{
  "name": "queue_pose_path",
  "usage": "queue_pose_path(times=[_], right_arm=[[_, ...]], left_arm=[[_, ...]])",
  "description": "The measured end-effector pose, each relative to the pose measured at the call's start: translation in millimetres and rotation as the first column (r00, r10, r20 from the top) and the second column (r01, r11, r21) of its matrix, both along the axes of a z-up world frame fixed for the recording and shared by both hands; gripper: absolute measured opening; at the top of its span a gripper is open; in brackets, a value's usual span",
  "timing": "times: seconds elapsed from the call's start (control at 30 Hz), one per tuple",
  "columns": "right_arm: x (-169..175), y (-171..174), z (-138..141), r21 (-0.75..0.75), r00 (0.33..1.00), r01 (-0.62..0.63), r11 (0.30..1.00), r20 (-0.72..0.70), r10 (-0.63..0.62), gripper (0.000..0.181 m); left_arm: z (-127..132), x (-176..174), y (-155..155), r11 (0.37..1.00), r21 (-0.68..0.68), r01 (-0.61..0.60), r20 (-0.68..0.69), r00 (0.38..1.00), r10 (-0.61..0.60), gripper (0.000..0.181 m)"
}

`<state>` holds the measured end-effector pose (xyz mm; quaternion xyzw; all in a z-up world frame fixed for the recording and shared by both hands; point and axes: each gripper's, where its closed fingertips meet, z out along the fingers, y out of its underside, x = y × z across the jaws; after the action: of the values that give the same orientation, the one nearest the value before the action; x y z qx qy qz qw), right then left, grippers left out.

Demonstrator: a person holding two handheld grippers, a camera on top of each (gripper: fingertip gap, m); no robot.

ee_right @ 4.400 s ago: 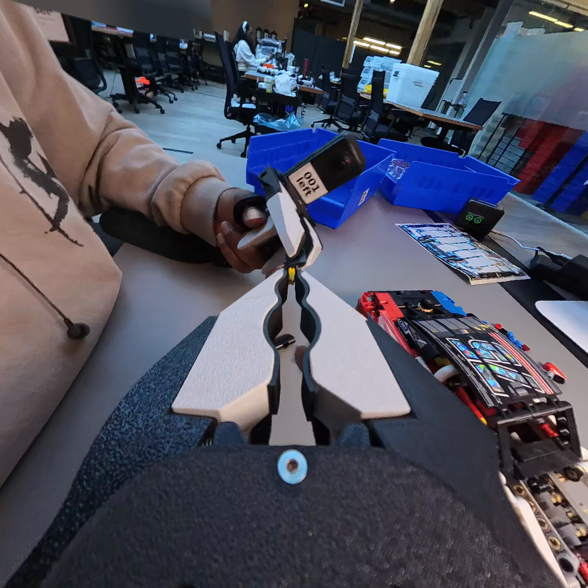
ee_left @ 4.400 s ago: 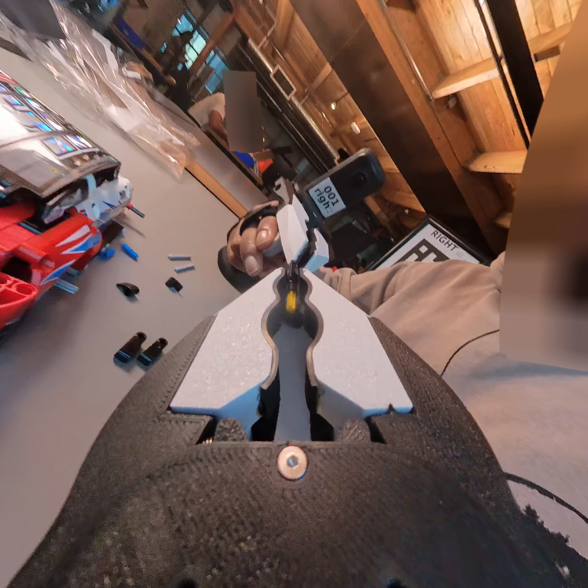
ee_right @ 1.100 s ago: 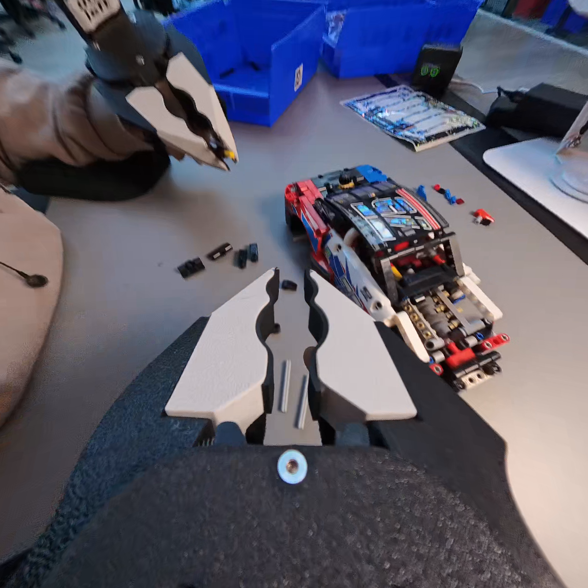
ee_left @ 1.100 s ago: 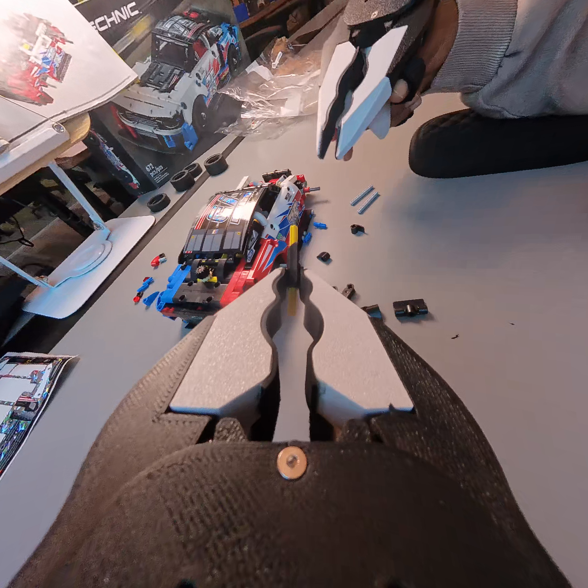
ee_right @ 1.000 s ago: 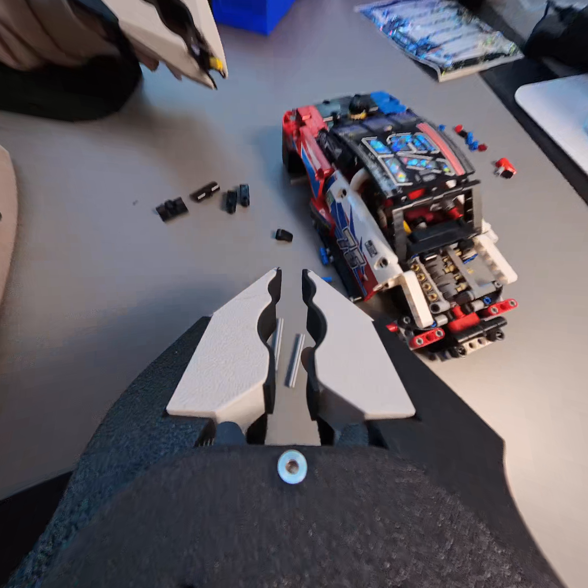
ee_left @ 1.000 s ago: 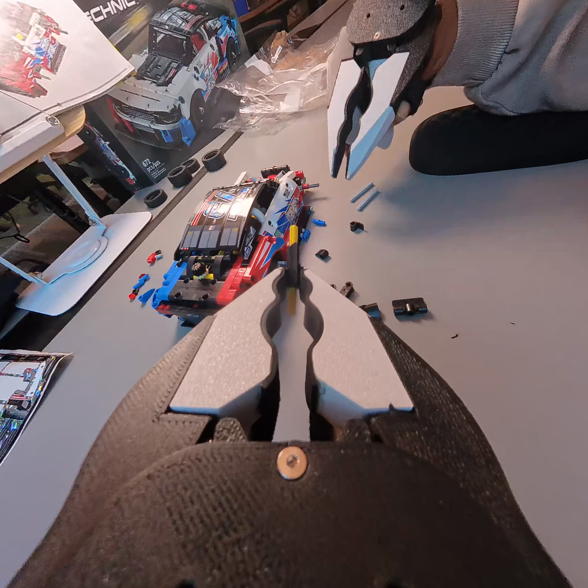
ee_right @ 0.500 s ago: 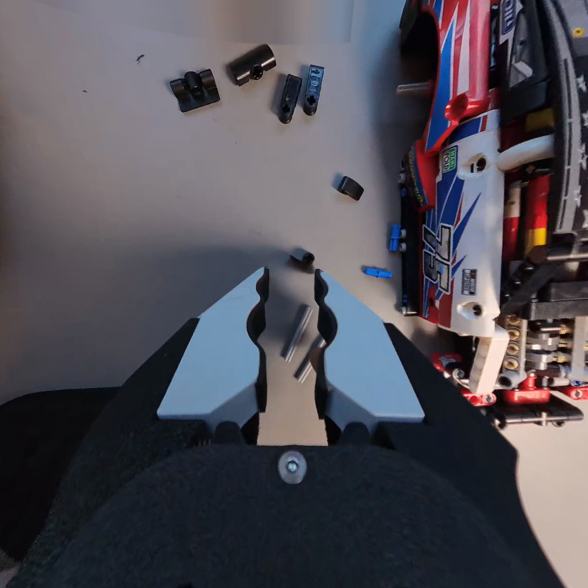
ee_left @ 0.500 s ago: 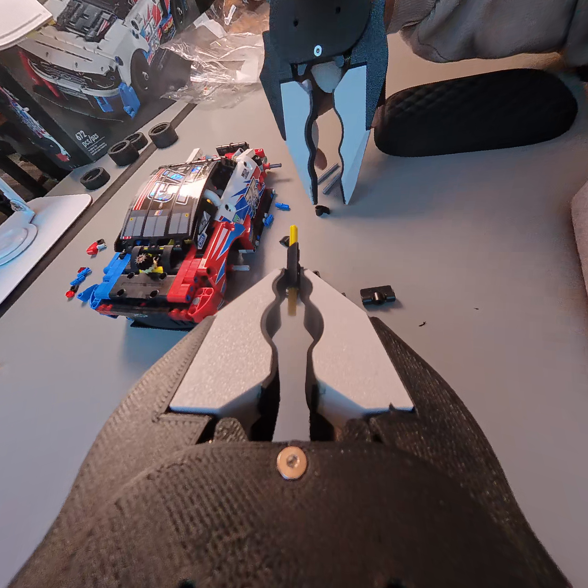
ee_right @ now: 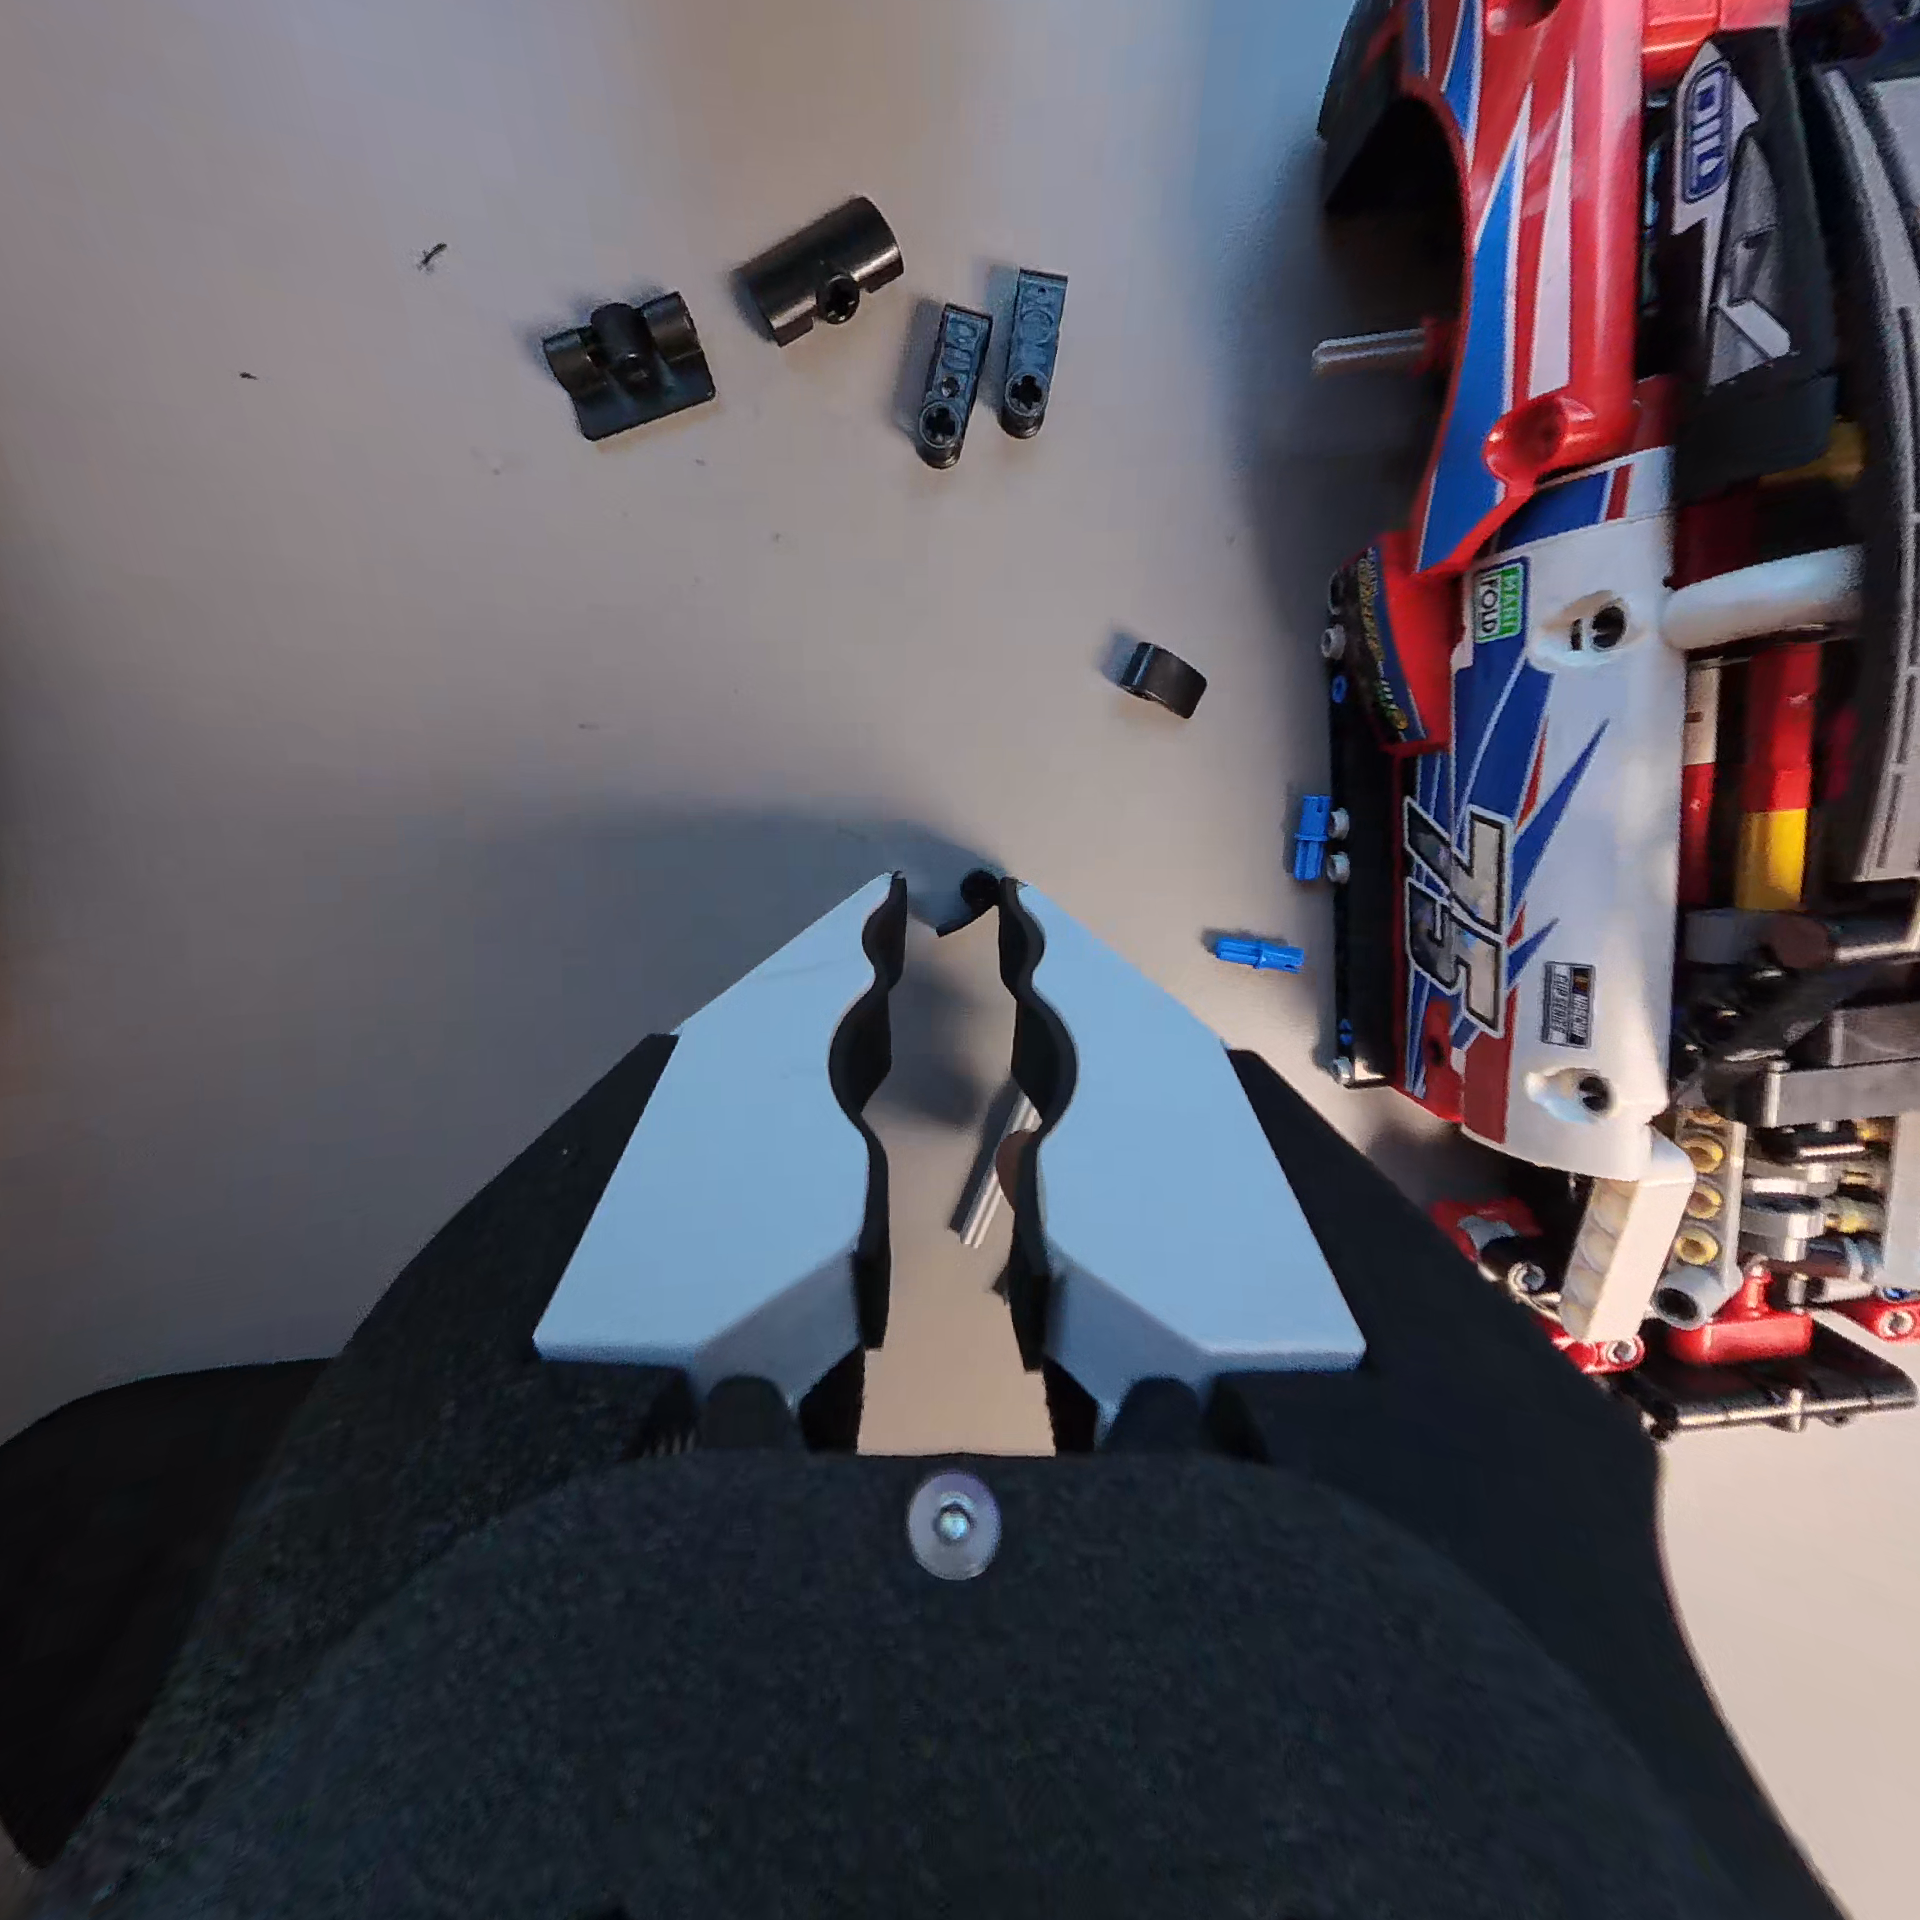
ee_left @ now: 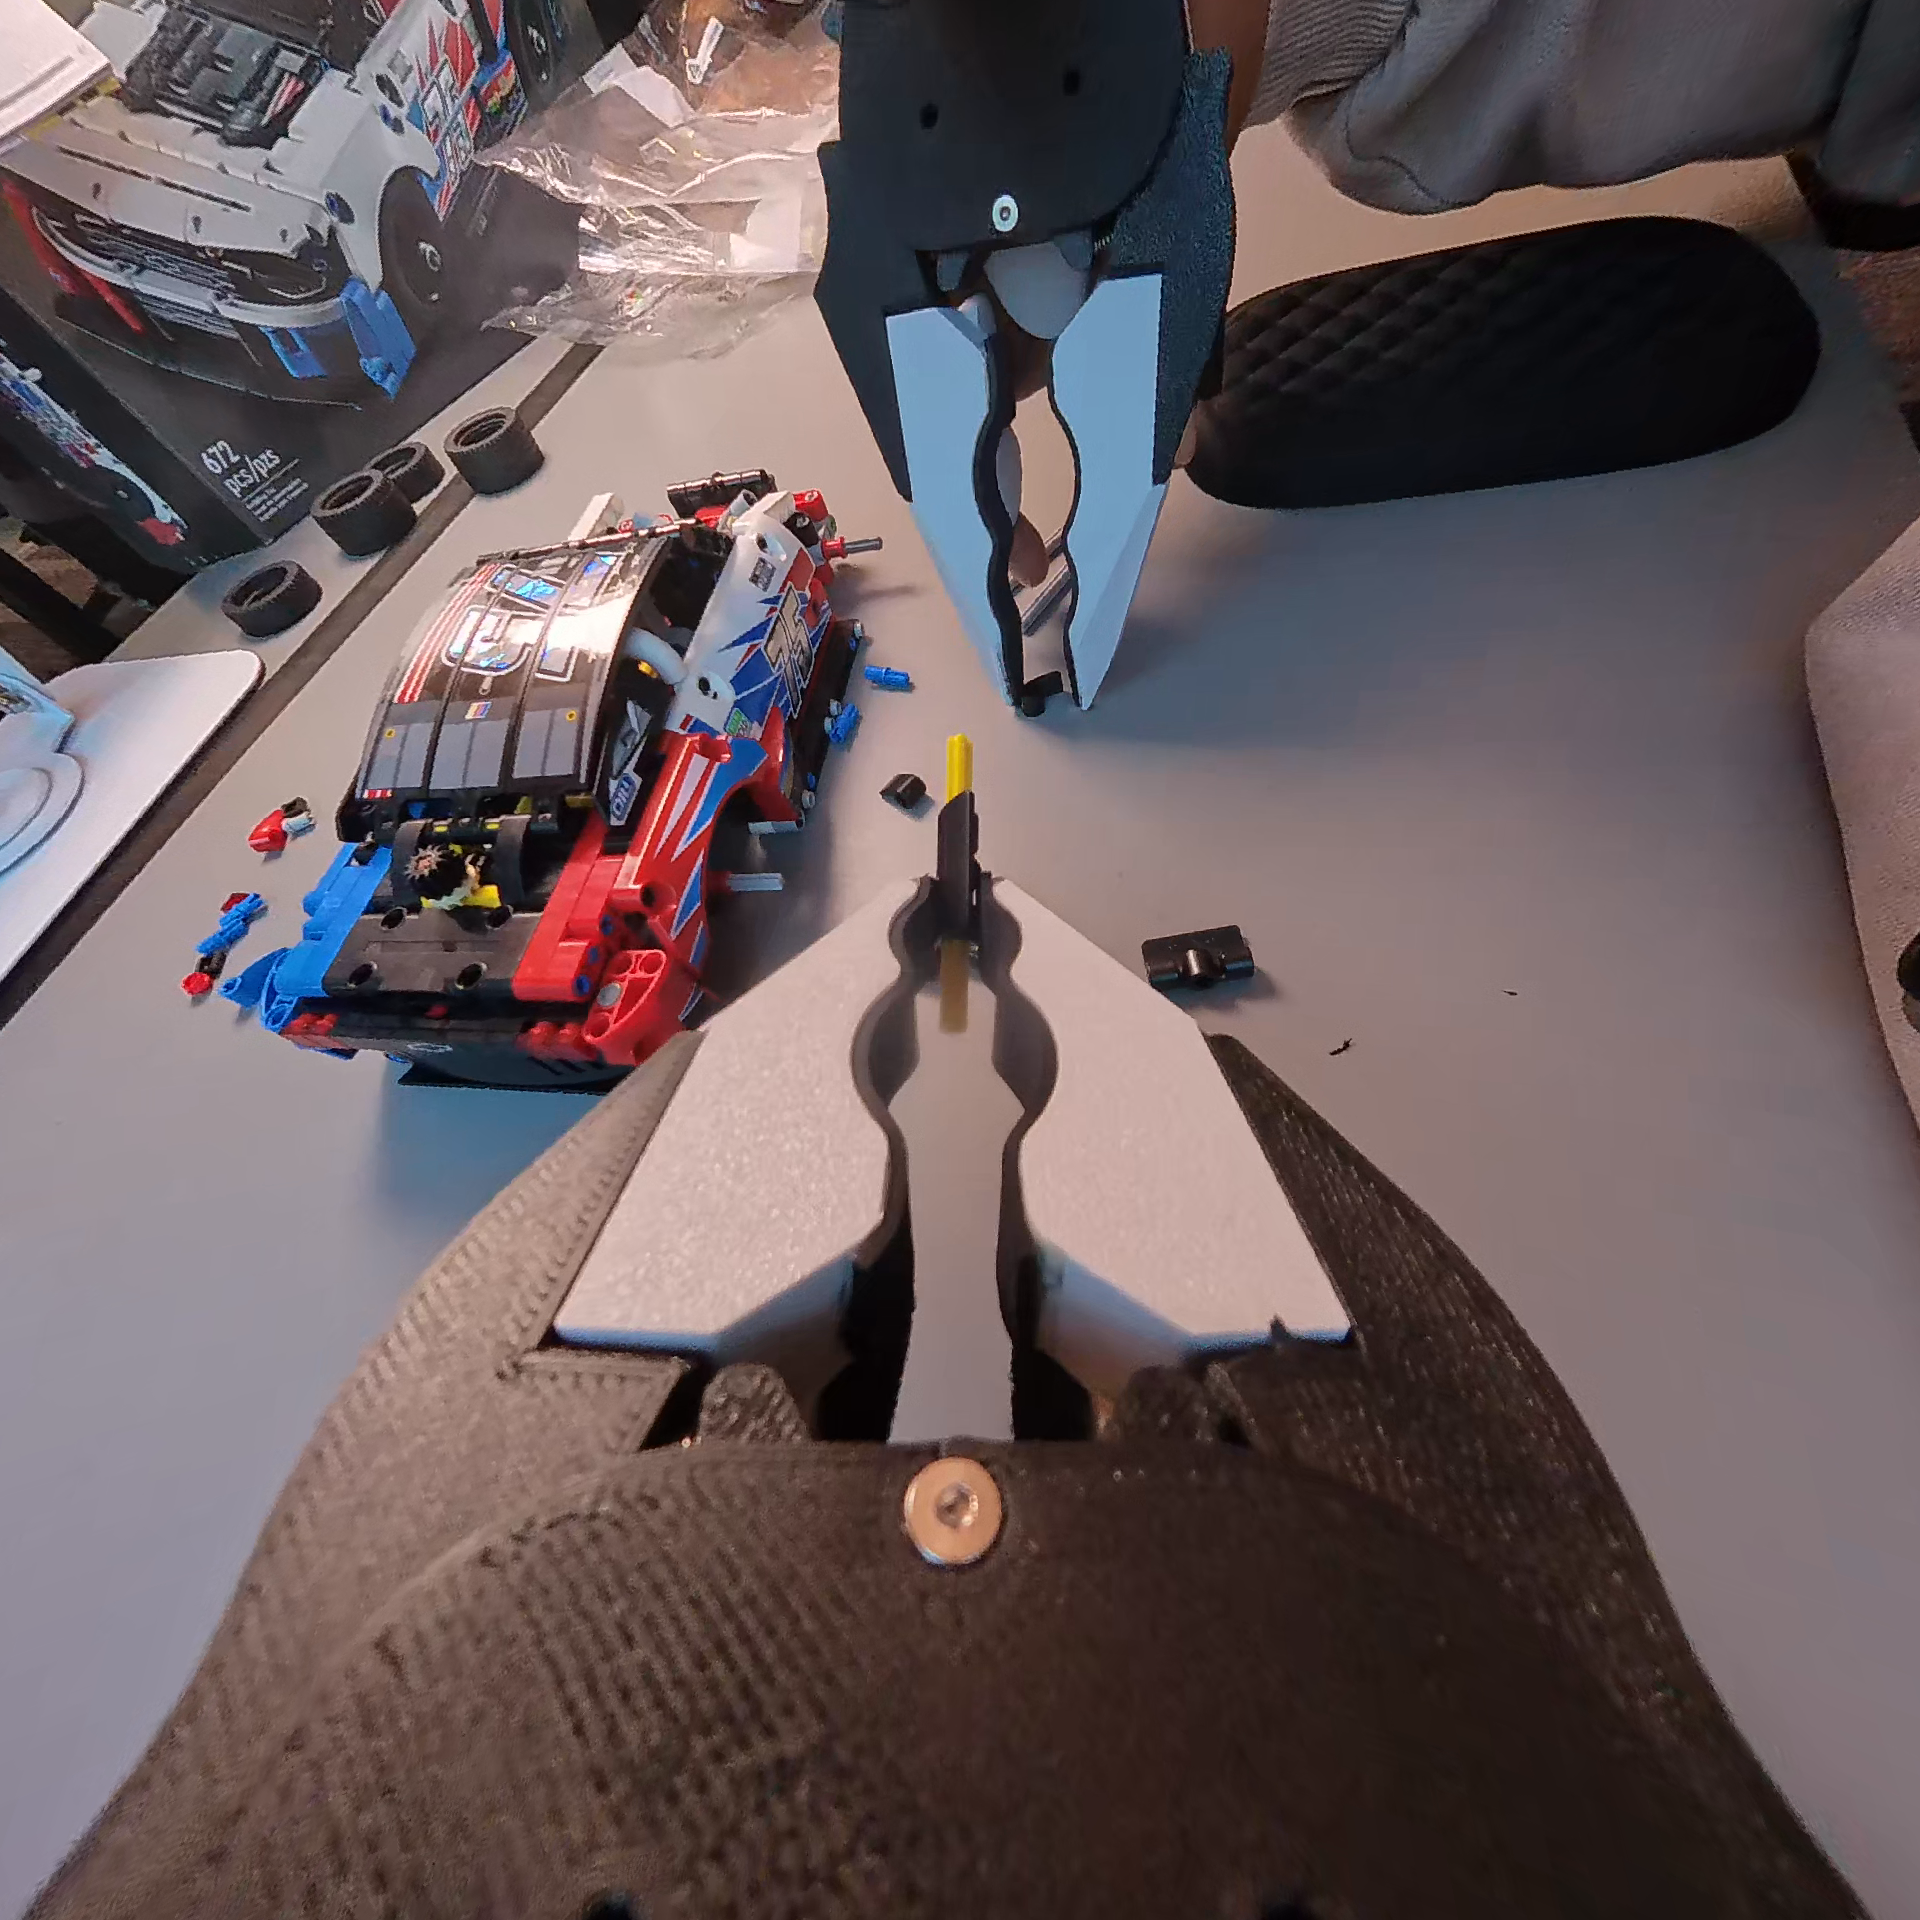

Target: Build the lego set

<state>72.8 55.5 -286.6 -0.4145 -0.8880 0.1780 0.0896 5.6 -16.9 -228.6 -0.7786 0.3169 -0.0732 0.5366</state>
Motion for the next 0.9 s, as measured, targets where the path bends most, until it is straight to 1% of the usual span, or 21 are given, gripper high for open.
queue_pose_path(times=[0.03,0.5,0.67,0.9], right_arm=[[0,0,0,0.006,1.000,0.001,1.000,-0.003,-0.001,0.015],[1,1,0,0.020,0.999,0.036,0.999,-0.011,-0.035,0.014],[8,0,0,0.007,0.999,0.053,0.999,0.013,-0.053,0.017],[14,-1,1,-0.024,0.998,0.062,0.998,-0.024,-0.062,0.016]], left_arm=[[0,0,0,1.000,0.001,0.001,-0.002,1.000,-0.001,0.005],[-4,3,-2,1.000,-0.013,0.009,-0.017,1.000,-0.010,0.005],[-5,2,-2,1.000,-0.017,0.007,-0.021,1.000,-0.008,0.005],[-8,3,-2,1.000,-0.023,0.011,-0.030,0.999,-0.012,0.005]])
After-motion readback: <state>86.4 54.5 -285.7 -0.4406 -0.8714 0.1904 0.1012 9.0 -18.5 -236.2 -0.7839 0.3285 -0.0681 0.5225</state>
